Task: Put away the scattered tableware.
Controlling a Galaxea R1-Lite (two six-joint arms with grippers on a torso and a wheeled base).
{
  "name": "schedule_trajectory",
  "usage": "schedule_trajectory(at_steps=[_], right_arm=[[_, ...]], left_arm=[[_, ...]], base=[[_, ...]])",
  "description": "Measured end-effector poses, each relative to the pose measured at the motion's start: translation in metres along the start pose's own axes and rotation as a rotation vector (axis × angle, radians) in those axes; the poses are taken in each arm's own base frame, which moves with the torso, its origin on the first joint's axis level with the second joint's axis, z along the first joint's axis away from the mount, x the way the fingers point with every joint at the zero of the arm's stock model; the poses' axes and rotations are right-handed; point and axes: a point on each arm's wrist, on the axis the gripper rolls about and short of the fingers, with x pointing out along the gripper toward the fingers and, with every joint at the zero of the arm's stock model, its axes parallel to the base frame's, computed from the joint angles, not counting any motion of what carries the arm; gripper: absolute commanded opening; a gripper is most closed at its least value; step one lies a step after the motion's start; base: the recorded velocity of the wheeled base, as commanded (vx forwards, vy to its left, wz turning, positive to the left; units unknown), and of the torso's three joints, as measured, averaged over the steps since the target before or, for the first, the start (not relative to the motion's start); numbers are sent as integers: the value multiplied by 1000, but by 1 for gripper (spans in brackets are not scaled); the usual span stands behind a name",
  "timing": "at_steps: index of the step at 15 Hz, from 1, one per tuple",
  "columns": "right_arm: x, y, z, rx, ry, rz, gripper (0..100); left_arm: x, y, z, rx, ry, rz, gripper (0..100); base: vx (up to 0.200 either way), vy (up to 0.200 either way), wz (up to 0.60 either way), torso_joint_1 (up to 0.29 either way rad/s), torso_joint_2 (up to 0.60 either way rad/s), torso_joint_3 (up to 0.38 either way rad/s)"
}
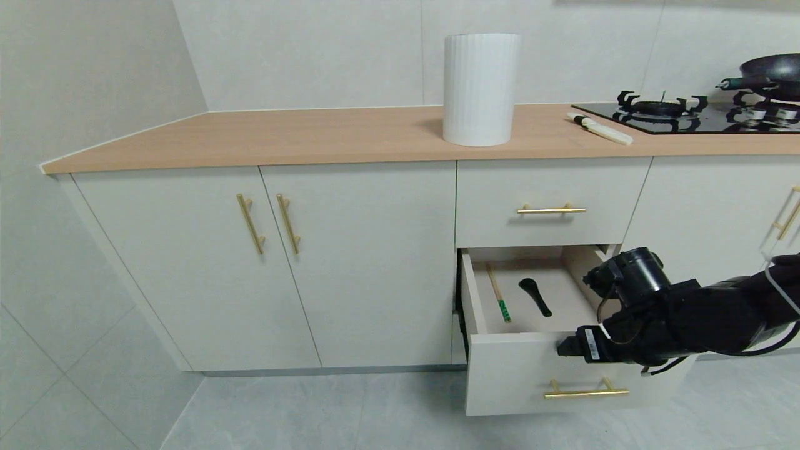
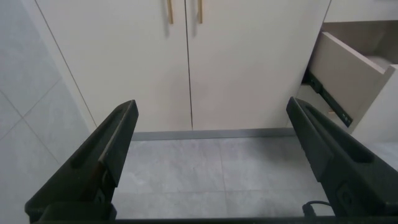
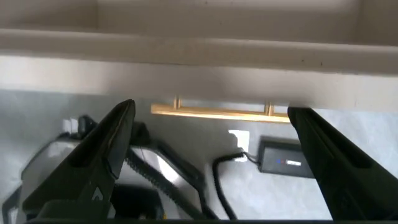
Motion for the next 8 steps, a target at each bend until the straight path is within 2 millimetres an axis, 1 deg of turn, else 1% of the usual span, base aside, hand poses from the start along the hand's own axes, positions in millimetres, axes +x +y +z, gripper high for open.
schedule_trajectory(at_steps=[3, 8], right_arm=[[16, -10, 7, 35, -59, -11, 100], [45, -18, 21, 76, -226, 1, 100]], left_arm=[[0, 0, 0, 0, 0, 0, 100], [0, 0, 0, 0, 0, 0, 100]], base=[[0, 0, 0, 0, 0, 0], [0, 0, 0, 0, 0, 0]])
